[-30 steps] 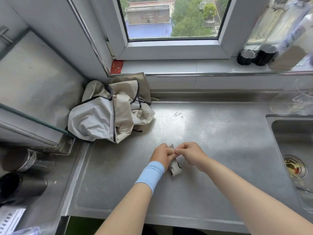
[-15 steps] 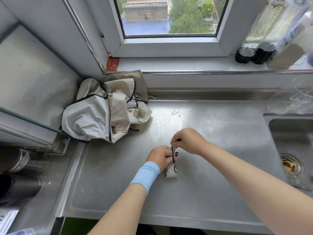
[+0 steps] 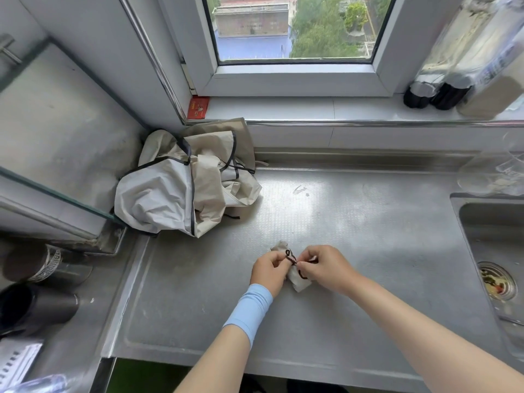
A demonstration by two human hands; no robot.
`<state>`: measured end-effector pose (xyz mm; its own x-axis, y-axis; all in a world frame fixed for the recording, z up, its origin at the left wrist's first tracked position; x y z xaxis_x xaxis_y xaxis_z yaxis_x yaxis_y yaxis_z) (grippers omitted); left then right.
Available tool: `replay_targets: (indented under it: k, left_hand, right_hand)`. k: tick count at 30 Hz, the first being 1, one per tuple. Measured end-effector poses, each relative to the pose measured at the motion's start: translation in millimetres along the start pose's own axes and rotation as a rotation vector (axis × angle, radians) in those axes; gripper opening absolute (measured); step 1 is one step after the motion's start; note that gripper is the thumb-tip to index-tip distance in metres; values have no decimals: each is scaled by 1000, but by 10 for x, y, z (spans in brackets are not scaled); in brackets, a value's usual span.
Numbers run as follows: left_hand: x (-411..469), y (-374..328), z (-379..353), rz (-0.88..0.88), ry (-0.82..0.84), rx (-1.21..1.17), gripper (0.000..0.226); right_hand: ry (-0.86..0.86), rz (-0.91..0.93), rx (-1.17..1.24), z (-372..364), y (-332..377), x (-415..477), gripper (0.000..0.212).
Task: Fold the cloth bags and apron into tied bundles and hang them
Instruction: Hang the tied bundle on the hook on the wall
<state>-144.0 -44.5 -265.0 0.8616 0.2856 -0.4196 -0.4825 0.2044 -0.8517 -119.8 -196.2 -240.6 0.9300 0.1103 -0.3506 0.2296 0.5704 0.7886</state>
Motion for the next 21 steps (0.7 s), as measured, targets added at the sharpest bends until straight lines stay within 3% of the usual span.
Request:
replay_targets:
  k: [4,9,12,17,21]
  left_hand:
    - [0,20,-60,72,125,17,15]
    - [-70,116,-137,253,199,-167,17]
    - [-95,135,-165,314,223,-247,18]
    - [-141,93,-186,269,299,-289,20]
    - [-93,102,-110,209,247,-128,18]
  right_hand:
    - [-302,289,-169,76,220,-153,41]
    - [-389,446,-148,13,259,-260,18]
    - [-443,468,-131,46,245,-283,15]
    - [-406,492,-183,86,309,-313,20]
    - [-358,460,-230,81,279,-252,19]
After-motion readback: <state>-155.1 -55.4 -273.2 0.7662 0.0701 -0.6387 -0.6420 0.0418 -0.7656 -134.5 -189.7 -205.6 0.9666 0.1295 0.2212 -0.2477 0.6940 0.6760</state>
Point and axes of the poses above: each hand's wrist, its own x-axis towards the middle knuckle, its own z-axis out of the back of the hand, y = z × x, the point moved 8 cm from there along x, towards the middle knuckle, and after that the axes turned 11 degrees about -y, right-handed, at the moved point
